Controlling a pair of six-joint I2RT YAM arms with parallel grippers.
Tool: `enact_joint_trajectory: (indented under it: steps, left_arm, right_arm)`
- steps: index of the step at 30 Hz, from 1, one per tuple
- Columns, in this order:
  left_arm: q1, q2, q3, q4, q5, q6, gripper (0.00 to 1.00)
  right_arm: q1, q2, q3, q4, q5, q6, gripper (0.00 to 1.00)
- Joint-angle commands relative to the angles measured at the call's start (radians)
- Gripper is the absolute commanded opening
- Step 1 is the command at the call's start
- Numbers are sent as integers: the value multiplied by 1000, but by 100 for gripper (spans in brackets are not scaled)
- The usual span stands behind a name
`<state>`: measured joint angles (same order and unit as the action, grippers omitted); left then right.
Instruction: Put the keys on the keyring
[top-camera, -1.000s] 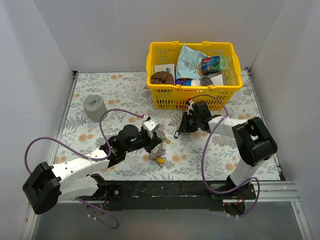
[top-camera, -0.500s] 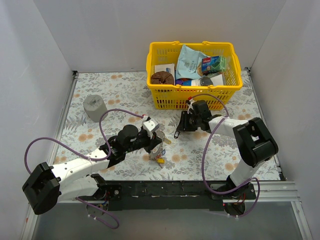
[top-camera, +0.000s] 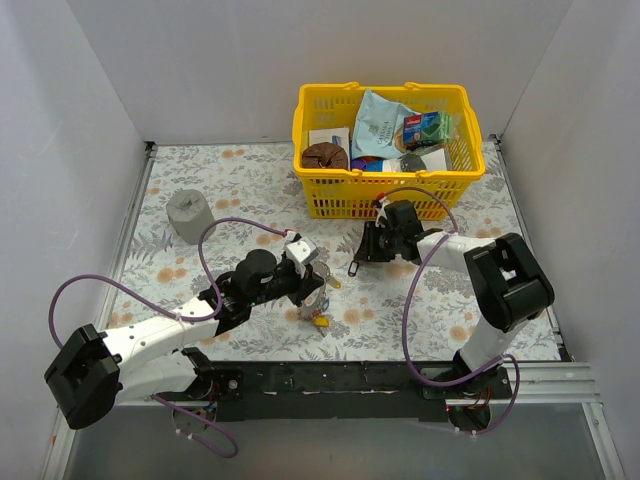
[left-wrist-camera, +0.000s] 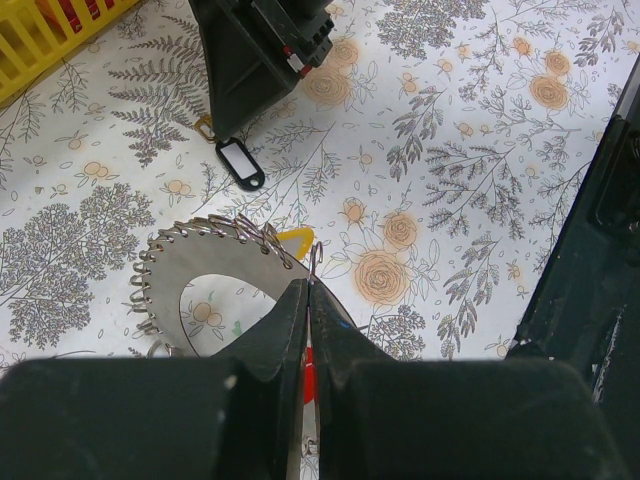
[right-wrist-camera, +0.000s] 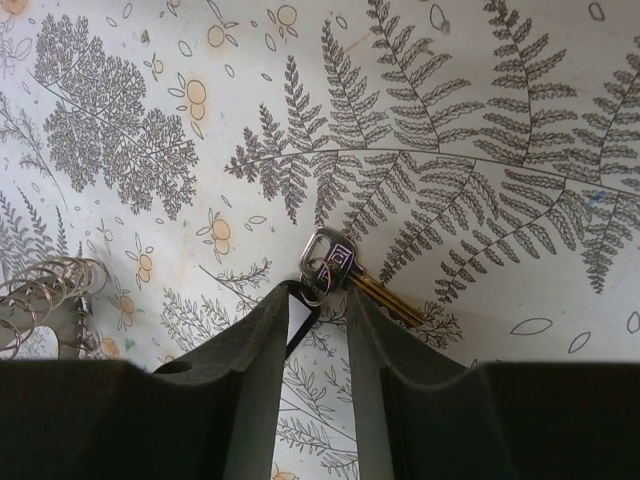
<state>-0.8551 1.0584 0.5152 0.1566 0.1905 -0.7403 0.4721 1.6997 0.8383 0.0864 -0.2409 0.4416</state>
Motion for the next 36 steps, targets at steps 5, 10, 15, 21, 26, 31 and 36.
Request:
enact_joint_trajectory:
  steps: [5,10,15,21,26,31,36]
  left_arm:
    - [-5,-26,0,4,-11,7,0]
    - [-5,-21,2,4,-8,7,0]
    - [-5,-14,5,4,-8,7,0]
    - [-4,-23,-1,3,-14,9,0]
    - [-4,-23,-3,3,-16,7,0]
    - [-5,-25,-3,3,-14,7,0]
    - [-4,-23,-3,1,-16,7,0]
  right_arm:
    - [-1,28,42,42,-32,0,34]
    - [-1,8,51,41,-32,2,30]
    - [-1,34,68,44,-43,-1,27]
    - [-1,58,62,61,-46,0,24]
    - [-1,68,67,52,-47,-3,22]
    - [-1,55,62,61,-51,-3,13]
    - [-1,38,64,46,-60,-9,10]
